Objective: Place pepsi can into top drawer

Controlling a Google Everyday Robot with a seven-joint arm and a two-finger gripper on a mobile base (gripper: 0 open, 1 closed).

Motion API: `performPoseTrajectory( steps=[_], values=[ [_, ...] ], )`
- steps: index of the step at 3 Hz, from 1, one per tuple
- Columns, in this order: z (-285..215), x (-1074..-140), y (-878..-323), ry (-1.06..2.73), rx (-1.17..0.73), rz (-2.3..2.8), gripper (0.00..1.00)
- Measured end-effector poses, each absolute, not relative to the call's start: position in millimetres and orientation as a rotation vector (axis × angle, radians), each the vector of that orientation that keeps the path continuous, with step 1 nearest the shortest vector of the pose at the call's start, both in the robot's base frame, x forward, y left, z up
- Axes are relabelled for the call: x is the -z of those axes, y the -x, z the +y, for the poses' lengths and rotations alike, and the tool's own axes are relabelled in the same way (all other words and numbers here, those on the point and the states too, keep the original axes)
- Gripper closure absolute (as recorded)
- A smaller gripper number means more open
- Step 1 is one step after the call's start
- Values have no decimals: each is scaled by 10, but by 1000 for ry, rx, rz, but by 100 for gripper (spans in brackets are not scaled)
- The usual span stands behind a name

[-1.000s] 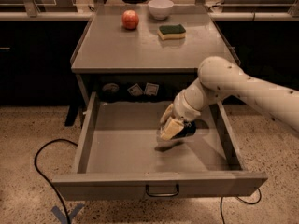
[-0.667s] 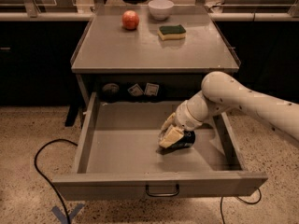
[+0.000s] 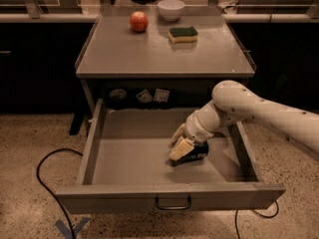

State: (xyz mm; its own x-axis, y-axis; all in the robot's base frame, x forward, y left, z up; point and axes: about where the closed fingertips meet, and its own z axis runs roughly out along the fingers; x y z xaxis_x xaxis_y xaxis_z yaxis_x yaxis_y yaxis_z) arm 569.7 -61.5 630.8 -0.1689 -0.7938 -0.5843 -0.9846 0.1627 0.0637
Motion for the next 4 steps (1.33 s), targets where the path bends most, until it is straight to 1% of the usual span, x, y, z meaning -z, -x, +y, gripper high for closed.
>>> performPoseTrajectory(
  steps=[1,2,3,4],
  values=[
    [-614,-6308,-5697,1685,-616,2029,82],
    [-614,-6307,-5697,1686,-616,2029,58],
    [-614,-6307,-5697,1686,-616,2029,36],
    [-613,-6307,-5696,1686,-616,2029,11]
  ],
)
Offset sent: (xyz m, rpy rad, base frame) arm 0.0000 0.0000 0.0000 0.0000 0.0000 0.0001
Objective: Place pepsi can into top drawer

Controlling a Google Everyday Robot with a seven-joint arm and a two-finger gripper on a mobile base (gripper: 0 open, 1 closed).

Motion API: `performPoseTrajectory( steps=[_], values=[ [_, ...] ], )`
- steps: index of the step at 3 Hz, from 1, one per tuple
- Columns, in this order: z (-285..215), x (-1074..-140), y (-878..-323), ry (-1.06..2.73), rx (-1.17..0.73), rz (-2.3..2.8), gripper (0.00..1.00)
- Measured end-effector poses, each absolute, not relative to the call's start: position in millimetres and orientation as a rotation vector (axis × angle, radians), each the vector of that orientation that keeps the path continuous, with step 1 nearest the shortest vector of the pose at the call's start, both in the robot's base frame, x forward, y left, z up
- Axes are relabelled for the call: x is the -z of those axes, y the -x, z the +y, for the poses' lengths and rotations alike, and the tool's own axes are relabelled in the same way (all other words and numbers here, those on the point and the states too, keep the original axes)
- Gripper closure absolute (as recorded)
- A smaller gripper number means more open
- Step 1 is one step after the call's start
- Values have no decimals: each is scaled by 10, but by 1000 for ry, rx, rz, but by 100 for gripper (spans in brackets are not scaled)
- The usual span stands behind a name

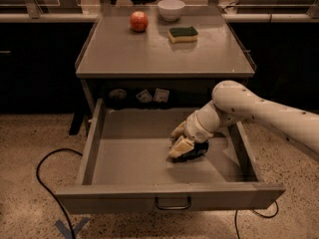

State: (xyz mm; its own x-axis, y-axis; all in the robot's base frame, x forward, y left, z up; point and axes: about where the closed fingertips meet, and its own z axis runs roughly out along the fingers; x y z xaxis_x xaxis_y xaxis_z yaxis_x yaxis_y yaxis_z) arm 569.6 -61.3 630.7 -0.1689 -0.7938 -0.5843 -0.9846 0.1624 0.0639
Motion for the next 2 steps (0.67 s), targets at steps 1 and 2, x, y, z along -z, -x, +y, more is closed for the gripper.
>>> performPoseTrajectory(
  steps=[1,2],
  values=[
    [-613,-6306,-5696,1686,-616,2029,0],
    [-613,-6306,-5696,1686,-616,2029,0]
  ],
)
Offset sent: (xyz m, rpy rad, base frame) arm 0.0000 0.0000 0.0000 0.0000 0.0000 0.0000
